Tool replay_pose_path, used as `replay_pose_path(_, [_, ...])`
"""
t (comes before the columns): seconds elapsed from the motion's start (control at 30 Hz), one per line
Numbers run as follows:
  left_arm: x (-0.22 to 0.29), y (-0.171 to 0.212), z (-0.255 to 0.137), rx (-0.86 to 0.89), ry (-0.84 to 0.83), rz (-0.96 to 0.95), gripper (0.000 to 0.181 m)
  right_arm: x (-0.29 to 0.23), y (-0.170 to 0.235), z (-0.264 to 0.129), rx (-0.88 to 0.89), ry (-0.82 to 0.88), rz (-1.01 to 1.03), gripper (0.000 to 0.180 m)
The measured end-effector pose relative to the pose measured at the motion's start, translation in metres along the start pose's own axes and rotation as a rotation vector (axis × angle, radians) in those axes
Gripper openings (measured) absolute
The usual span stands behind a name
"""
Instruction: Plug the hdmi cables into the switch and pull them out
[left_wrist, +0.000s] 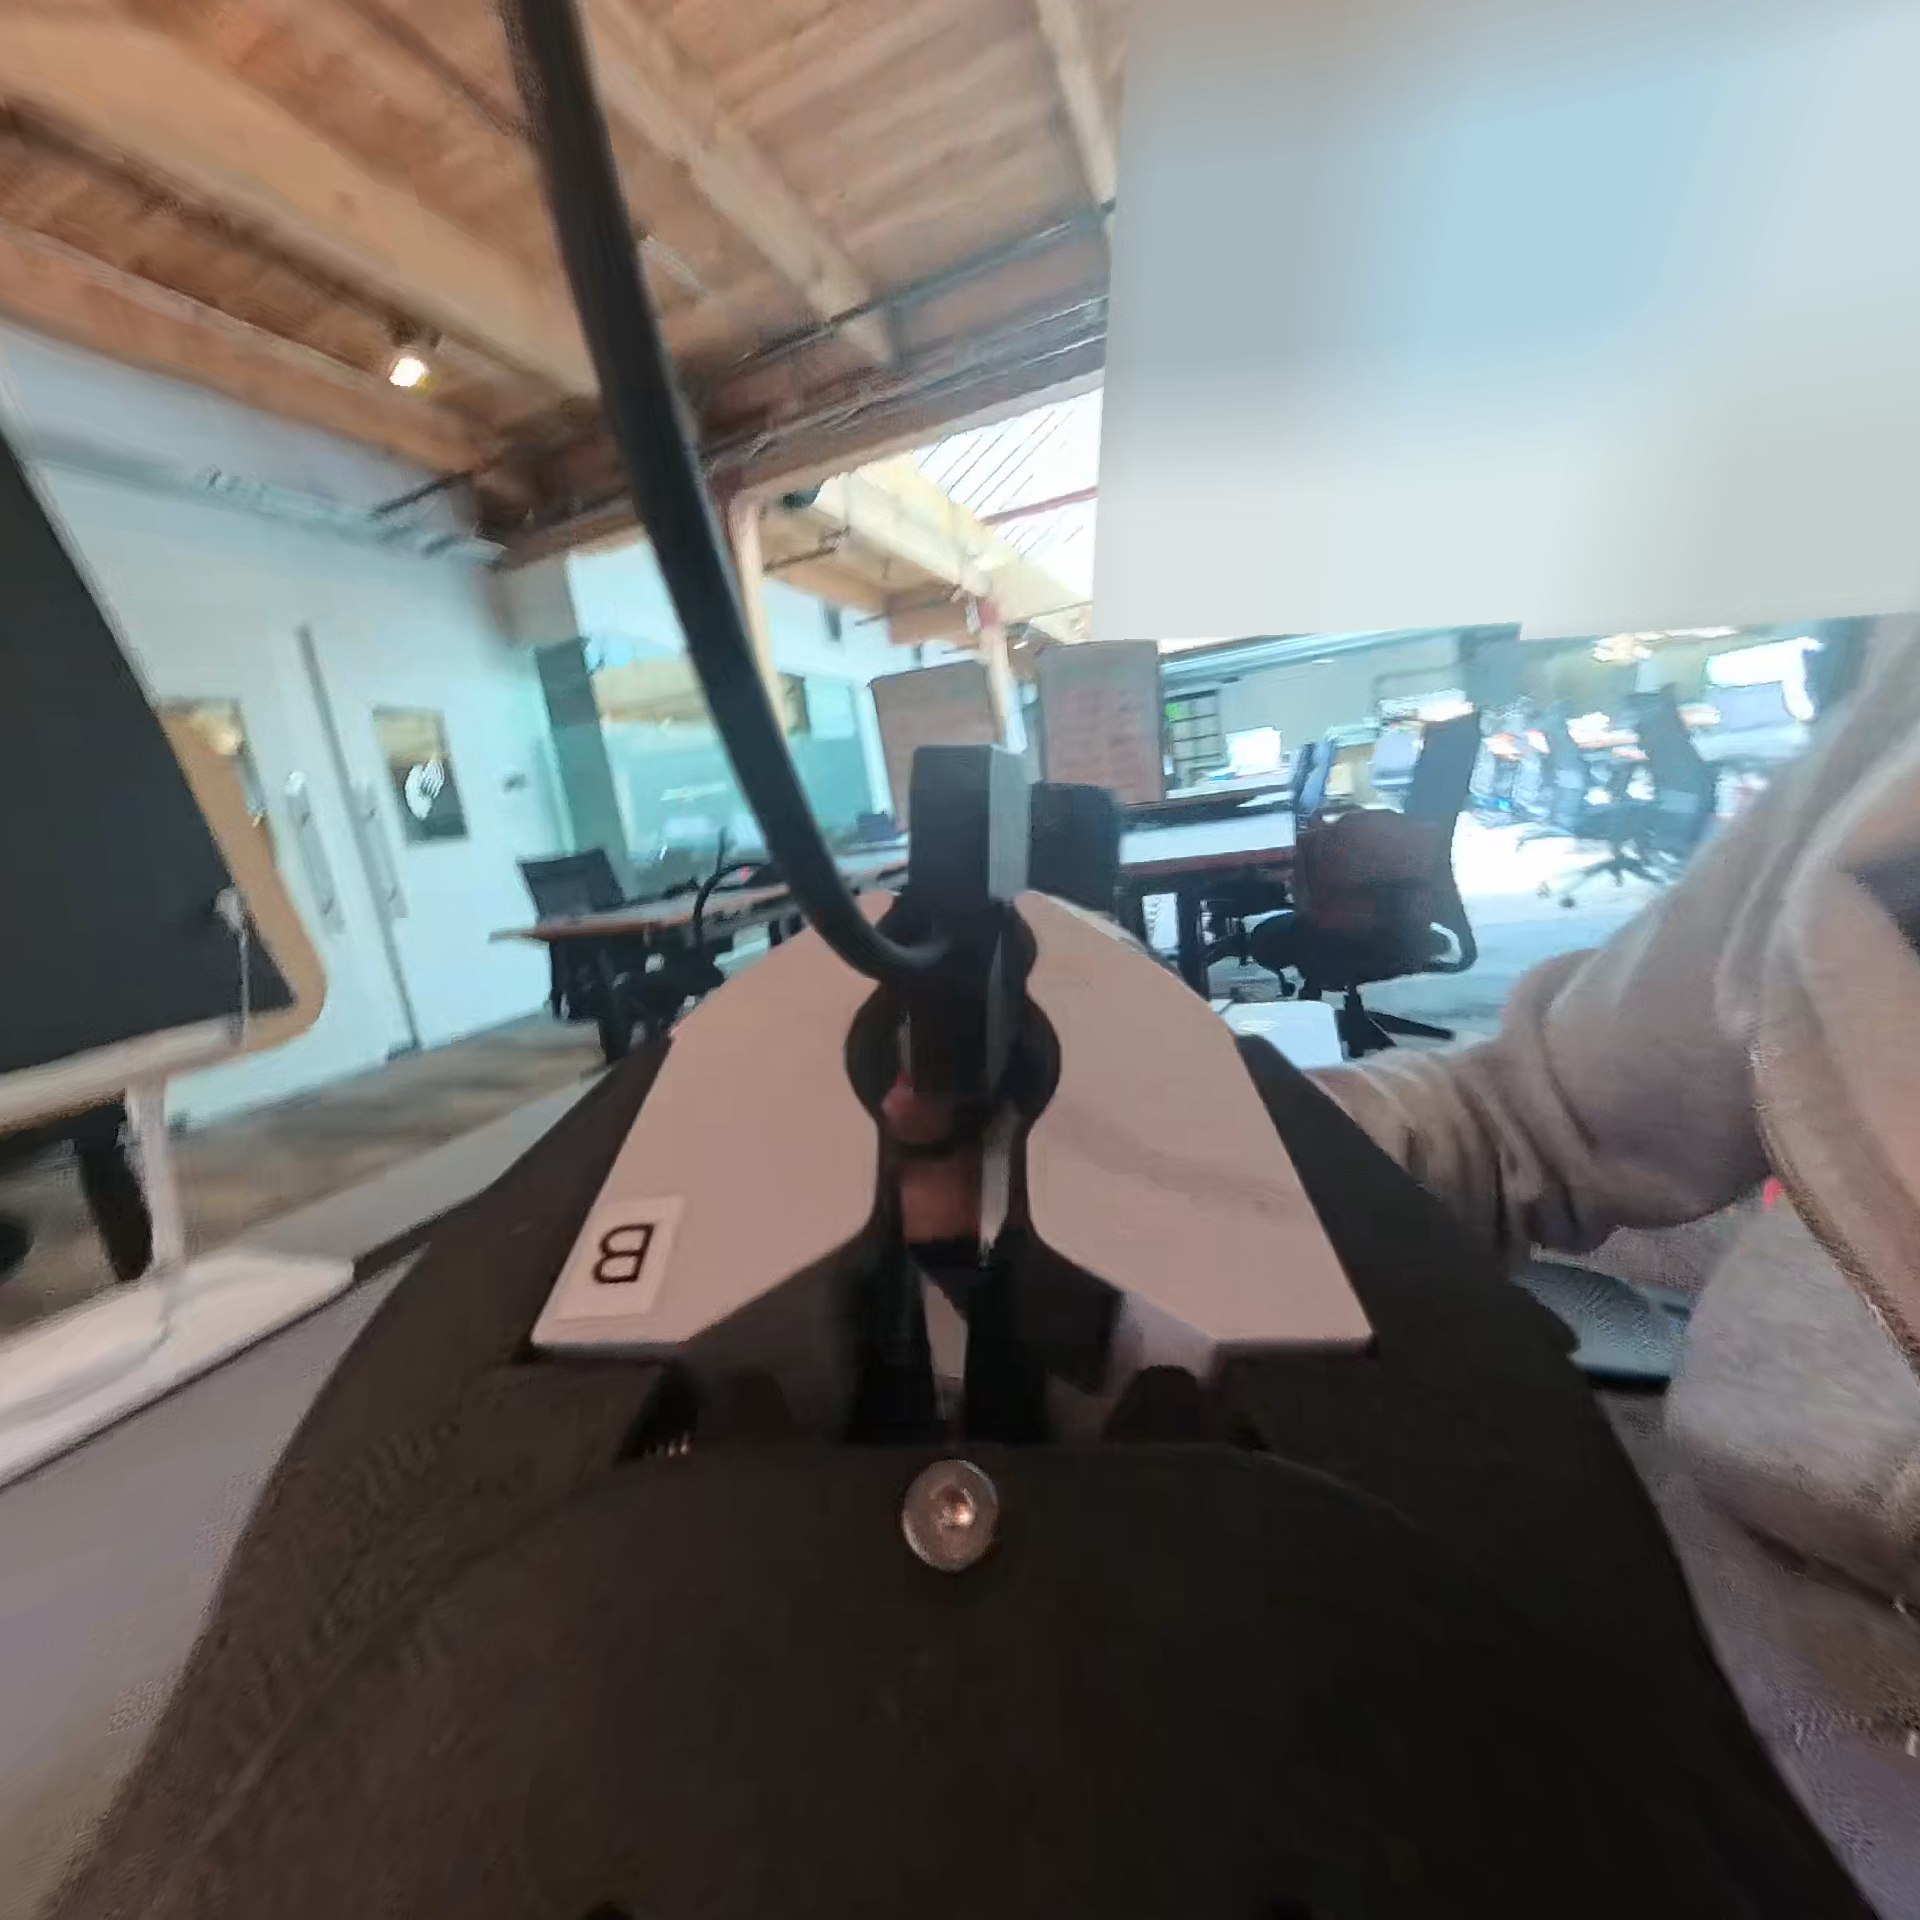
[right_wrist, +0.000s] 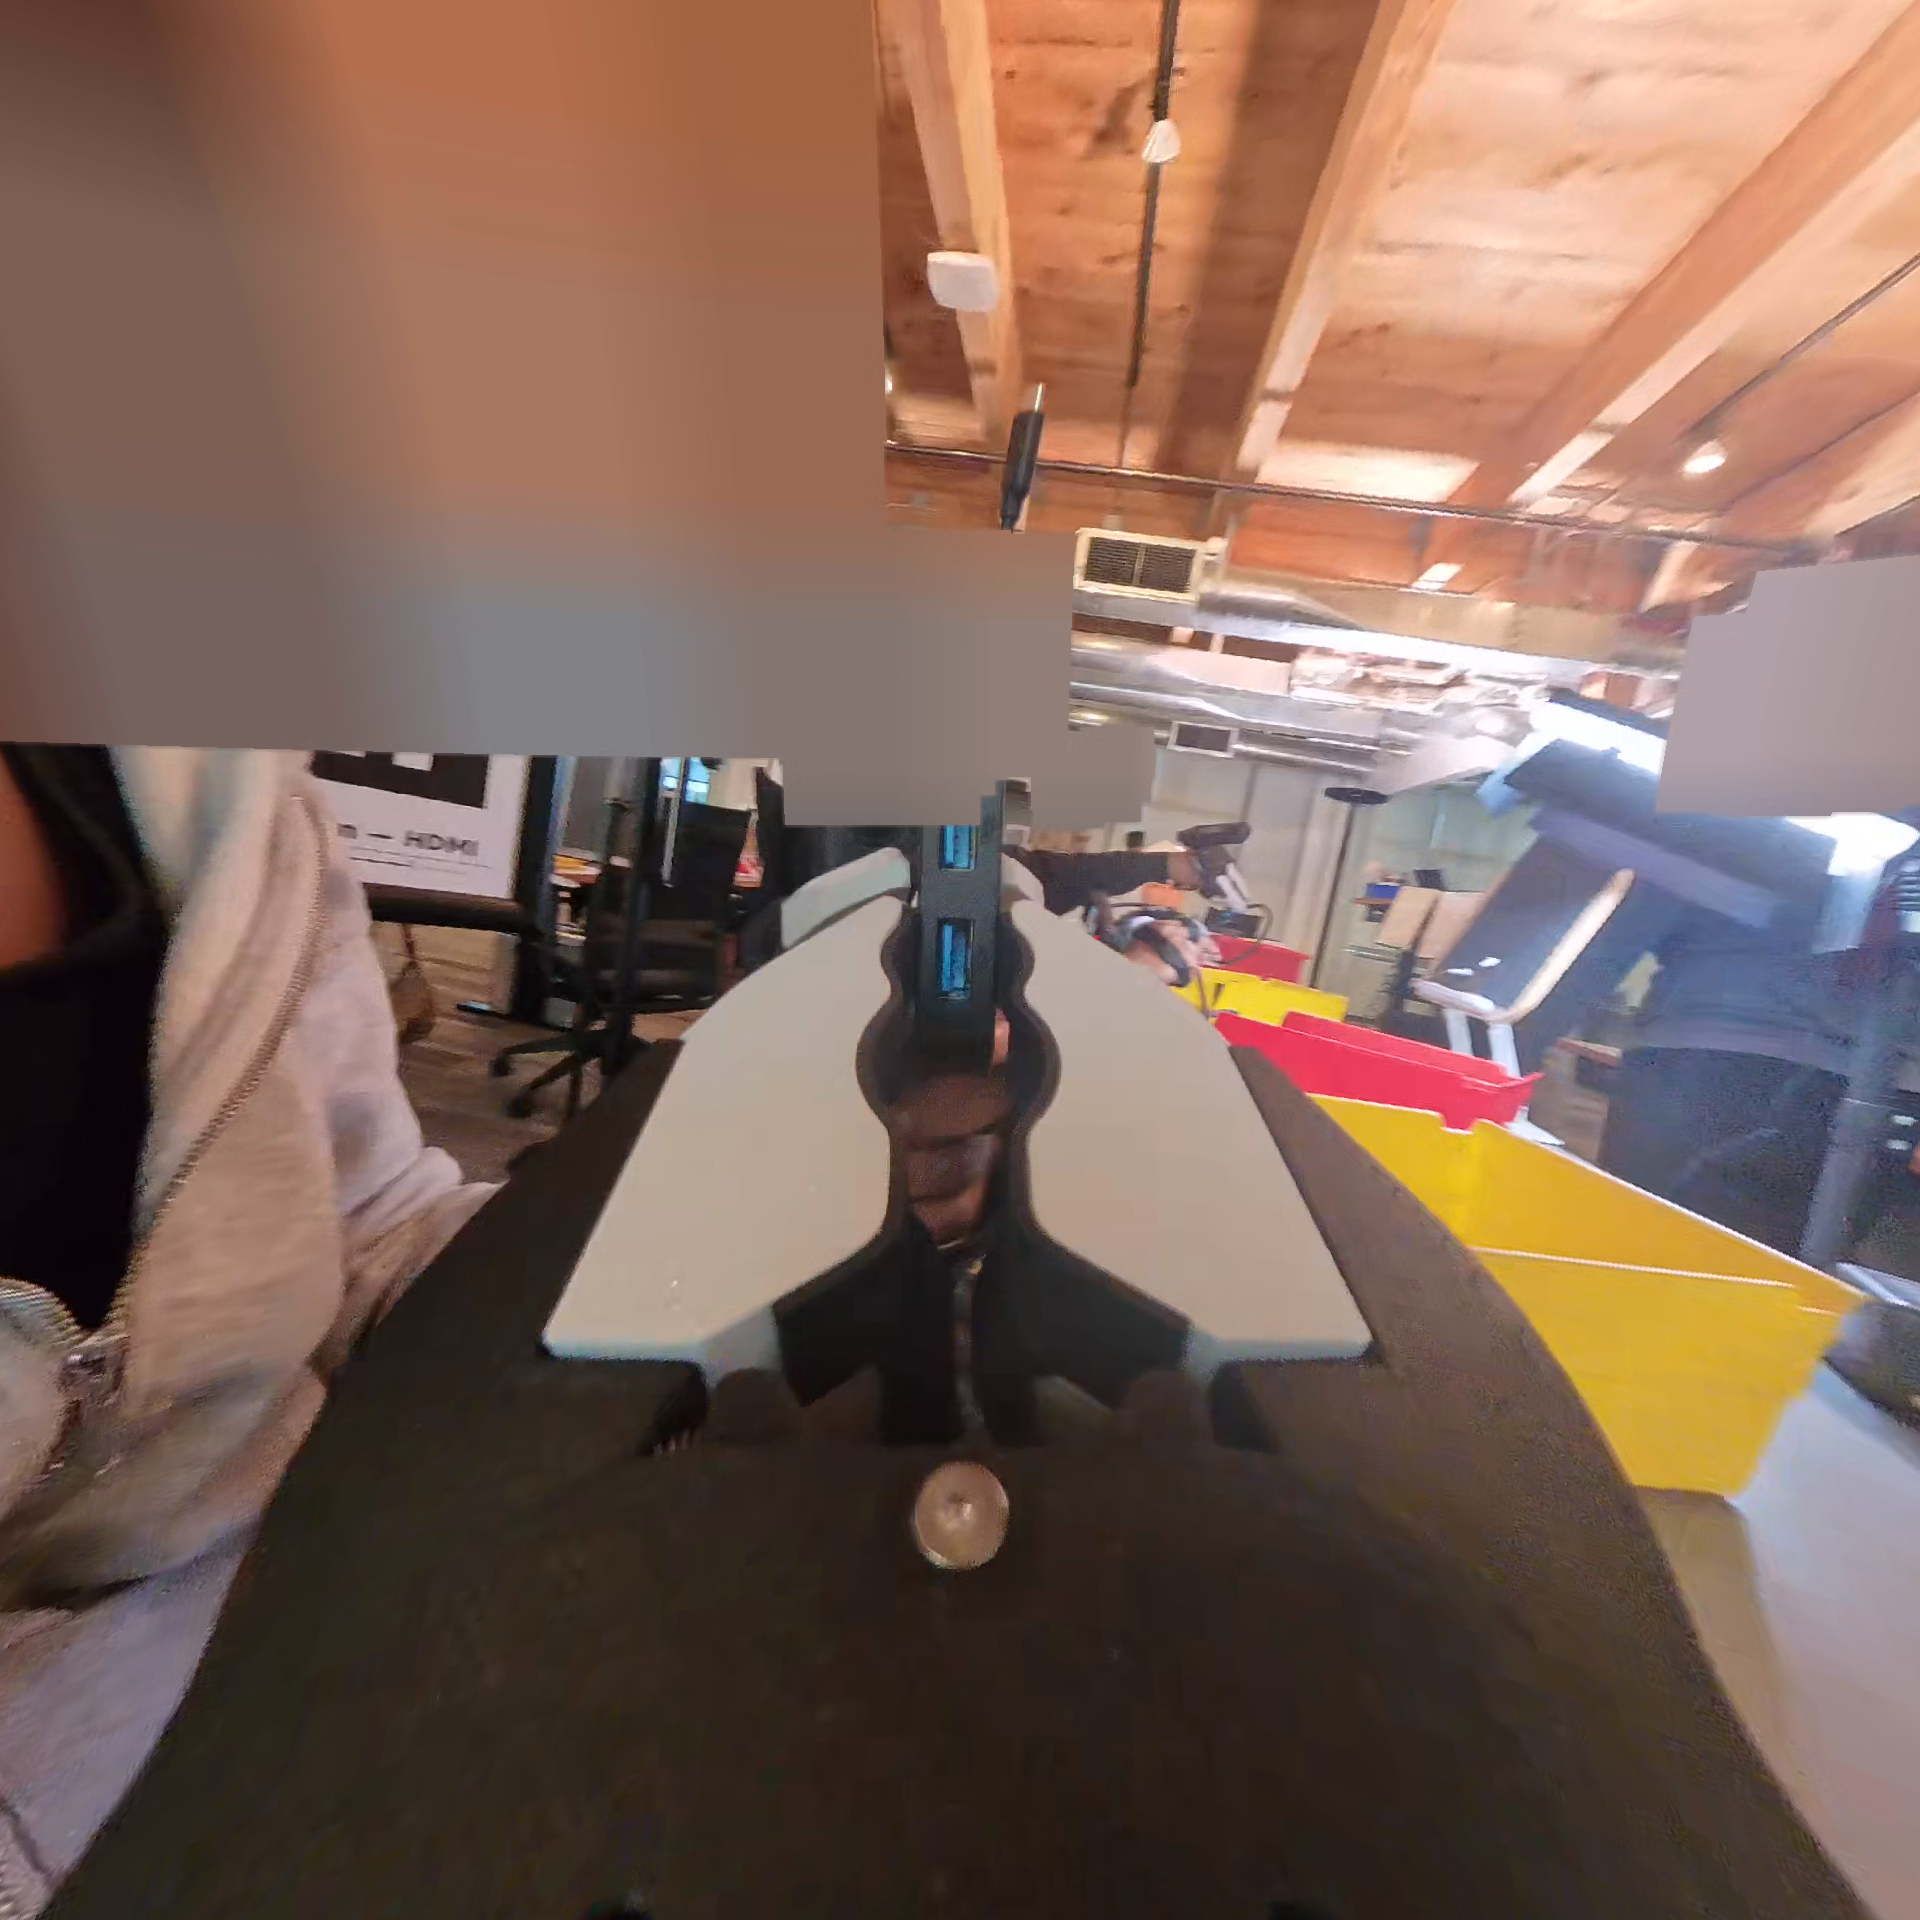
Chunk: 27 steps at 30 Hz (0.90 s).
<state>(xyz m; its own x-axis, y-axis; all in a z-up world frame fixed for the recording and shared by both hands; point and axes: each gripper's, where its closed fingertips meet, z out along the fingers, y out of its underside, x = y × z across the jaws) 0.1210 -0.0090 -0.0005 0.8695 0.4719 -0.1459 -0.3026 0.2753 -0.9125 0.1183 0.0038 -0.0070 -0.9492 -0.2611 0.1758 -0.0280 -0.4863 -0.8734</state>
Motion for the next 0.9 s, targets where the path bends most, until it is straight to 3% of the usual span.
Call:
replay_pose_path(0.1, [0.005,0.005,-0.009,-0.071,0.078,0.008,0.013,-0.005,0.010,0.002,-0.102,-0.045,0.017,0.015])
replay_pose_path(0.17, [0.004,0.009,-0.013,-0.114,0.074,0.048,0.013,-0.004,0.011,0.002,-0.153,-0.044,-0.019,0.027])
replay_pose_path(0.23, [0.009,0.017,-0.013,-0.172,0.111,0.047,0.013,-0.008,0.015,0.003,-0.187,-0.058,-0.056,0.016])
replay_pose_path(0.33, [0.002,0.024,-0.013,-0.222,0.065,0.028,0.016,-0.007,0.021,0.002,-0.280,-0.030,-0.208,0.015])
replay_pose_path(0.47, [-0.053,0.013,-0.054,-0.385,-0.292,0.115,0.040,0.033,0.015,-0.021,-0.517,0.224,-0.755,0.014])
replay_pose_path(0.57, [-0.091,-0.021,-0.114,-0.377,-0.618,0.191,0.040,0.067,0.027,-0.062,-0.883,0.401,-1.154,0.014])
replay_pose_path(0.63, [-0.100,-0.040,-0.146,-0.385,-0.726,0.216,0.040,0.079,0.046,-0.093,-1.128,0.424,-1.291,0.014])
replay_pose_path(0.77, [-0.116,-0.044,-0.184,-0.577,-0.812,0.211,0.040,0.077,0.093,-0.138,-1.385,0.350,-1.261,0.014])
replay_pose_path(0.9, [-0.142,-0.005,-0.209,-1.030,-0.763,0.074,0.043,0.065,0.126,-0.162,-1.535,0.236,-1.081,0.014])
